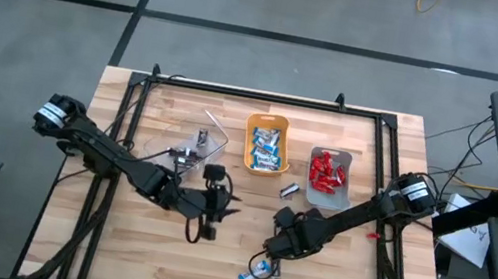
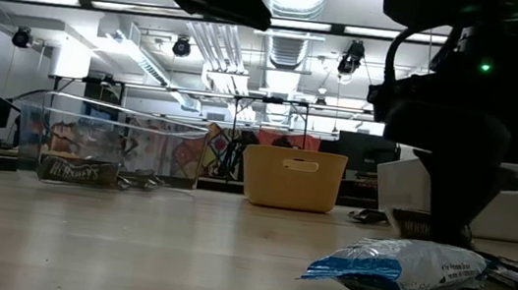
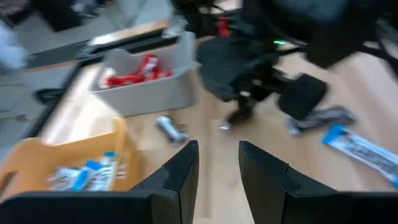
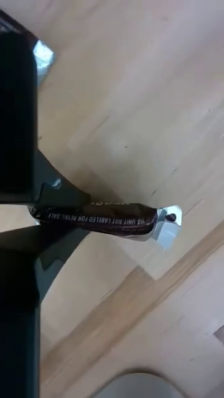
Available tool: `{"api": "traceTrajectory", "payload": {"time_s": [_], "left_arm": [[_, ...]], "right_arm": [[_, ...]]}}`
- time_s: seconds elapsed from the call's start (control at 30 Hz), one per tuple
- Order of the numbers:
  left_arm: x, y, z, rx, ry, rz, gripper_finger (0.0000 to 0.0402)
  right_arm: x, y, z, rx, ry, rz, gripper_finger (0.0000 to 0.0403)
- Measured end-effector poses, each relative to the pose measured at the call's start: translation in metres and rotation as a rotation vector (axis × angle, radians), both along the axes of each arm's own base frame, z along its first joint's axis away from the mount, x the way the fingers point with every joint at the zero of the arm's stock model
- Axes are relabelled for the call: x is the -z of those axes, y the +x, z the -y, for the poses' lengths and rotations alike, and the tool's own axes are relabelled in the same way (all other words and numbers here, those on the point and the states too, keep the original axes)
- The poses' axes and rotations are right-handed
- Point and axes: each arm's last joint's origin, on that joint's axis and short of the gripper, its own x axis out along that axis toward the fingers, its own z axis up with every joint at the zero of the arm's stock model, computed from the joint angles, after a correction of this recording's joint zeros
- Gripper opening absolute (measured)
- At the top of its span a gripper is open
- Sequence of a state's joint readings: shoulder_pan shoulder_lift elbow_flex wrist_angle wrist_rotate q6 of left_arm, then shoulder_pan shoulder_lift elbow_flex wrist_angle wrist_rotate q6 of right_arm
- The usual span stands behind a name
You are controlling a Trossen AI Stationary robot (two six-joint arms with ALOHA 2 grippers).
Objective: Organize candy in baskets
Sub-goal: Put the brown chocolate into the transparent bin
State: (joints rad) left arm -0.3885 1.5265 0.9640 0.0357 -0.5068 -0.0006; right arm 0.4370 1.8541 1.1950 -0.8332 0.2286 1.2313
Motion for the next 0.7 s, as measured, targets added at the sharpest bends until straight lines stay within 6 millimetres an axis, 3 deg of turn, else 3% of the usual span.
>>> {"api": "traceTrajectory", "payload": {"time_s": [0.3, 0.7], "left_arm": [[0.012, -0.004, 0.0, 0.04, -0.047, -0.034, 0.0098], [0.014, -0.004, 0.001, 0.068, -0.117, 0.048, 0.0098]], "right_arm": [[-0.007, 0.003, -0.001, -0.122, -0.002, -0.004, 0.0022], [-0.042, 0.001, -0.001, -0.334, -0.005, 0.096, 0.0019]]}}
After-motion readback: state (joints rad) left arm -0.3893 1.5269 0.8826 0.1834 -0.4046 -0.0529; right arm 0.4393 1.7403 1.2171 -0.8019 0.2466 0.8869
